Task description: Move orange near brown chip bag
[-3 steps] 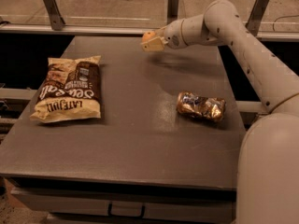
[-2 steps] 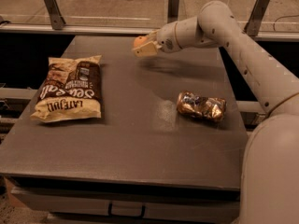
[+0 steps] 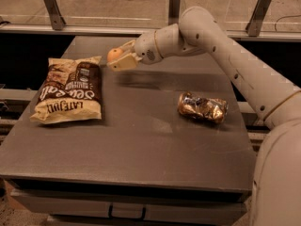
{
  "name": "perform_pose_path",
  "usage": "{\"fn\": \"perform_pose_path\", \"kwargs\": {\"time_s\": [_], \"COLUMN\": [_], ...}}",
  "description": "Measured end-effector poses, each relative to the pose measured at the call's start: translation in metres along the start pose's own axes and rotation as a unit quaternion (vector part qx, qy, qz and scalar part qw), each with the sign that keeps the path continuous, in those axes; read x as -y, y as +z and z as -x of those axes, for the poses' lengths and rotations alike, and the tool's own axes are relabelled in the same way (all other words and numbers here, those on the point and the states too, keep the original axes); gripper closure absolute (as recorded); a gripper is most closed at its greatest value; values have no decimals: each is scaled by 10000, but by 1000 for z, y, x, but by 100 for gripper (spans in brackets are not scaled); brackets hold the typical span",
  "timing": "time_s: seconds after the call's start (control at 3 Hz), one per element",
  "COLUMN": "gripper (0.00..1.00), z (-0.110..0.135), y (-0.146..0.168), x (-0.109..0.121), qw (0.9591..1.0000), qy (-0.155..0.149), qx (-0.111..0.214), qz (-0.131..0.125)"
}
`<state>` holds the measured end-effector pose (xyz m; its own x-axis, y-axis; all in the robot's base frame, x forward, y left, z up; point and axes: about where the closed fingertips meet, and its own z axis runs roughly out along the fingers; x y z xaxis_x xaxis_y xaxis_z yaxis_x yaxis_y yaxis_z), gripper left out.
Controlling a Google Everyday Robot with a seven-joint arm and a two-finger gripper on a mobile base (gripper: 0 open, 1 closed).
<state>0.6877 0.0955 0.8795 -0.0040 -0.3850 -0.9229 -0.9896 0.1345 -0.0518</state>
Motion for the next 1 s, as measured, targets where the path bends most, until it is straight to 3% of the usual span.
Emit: {"fn": "perform_pose_path", "kwargs": {"time_s": [0.33,1.0], "gripper": [100,98], "z": [8,11], "y": [21,49], "x": [-27,-61], "qw": [9992,9962], "qy": [-116,-215], "qx": [70,113], "qz": [373,840]}}
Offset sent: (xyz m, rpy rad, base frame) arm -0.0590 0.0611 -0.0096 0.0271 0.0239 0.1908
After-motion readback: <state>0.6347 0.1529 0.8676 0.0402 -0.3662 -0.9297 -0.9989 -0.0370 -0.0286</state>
